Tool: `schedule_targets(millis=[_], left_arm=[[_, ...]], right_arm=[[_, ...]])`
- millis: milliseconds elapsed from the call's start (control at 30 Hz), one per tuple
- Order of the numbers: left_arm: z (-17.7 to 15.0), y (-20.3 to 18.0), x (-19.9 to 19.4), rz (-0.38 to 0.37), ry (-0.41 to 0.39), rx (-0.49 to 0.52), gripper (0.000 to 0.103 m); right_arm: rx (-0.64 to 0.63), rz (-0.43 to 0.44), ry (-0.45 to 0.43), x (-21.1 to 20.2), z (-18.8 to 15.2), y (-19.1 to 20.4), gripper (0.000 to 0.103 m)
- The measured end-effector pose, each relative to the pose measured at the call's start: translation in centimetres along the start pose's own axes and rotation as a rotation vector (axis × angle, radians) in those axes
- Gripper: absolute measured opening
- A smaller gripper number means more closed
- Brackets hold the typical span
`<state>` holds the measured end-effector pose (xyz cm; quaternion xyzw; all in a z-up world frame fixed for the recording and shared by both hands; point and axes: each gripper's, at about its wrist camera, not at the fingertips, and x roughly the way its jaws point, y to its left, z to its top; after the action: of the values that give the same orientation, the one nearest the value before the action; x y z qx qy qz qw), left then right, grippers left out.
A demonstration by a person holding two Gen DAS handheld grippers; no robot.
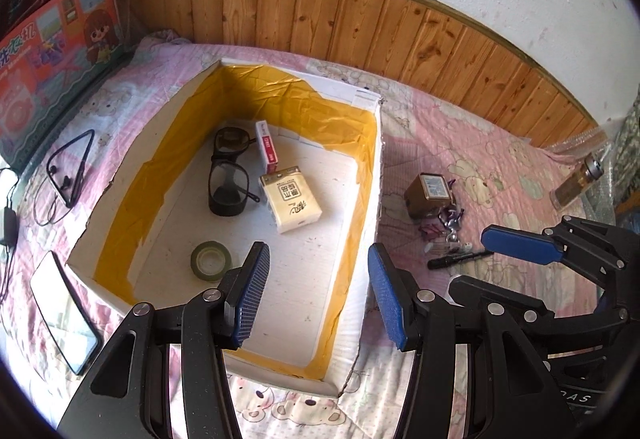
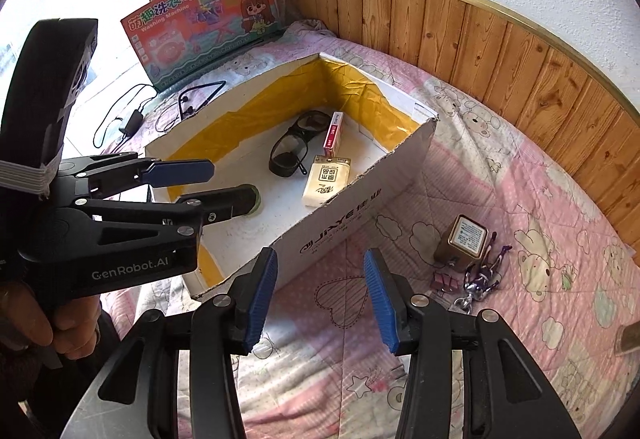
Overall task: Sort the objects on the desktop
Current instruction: 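Move both grippers out of the box toward the items on the bedspread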
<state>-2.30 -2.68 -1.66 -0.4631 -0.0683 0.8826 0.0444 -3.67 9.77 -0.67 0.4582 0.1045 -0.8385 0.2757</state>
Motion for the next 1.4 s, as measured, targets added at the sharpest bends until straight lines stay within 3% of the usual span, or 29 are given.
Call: schedule_targets(millis=[233, 500, 767, 1067, 1233, 1400], left_arm=[[-0.9, -2.5, 0.1, -0.033, -0.005, 0.071, 0.054], [-2.2, -6.6, 0.7, -0.102, 0.013, 0.195, 0.054], [-4.2, -9.4, 4.2, -0.194, 0.118, 0.225, 0.054], [-6.7, -14.5, 8.7, -0.241, 0.191, 0.32, 0.054], [-7.1, -15.6, 11.2, -0.226, 0.182, 0.309, 0.054], [-7.2, -16.3, 13.7, -0.247, 0.199, 0.287, 0.054]], right_arm=[[0.079, 0.039, -0.06, -1.4, -2.5, -2.6, 0.048], [0.253, 0.039, -0.097, -2.2, -6.4, -9.0, 0.048], [0.468, 0.035, 0.001, 2.0, -11.2, -15.4, 0.048], [0.11, -0.128, 0.131, 5.9, -10.9, -15.6, 0.048], [-0.077, -0.15, 0.197, 8.5, -11.2, -15.7, 0.048], [-0.165, -0.134, 0.17, 9.8, -12.2, -15.7, 0.049]])
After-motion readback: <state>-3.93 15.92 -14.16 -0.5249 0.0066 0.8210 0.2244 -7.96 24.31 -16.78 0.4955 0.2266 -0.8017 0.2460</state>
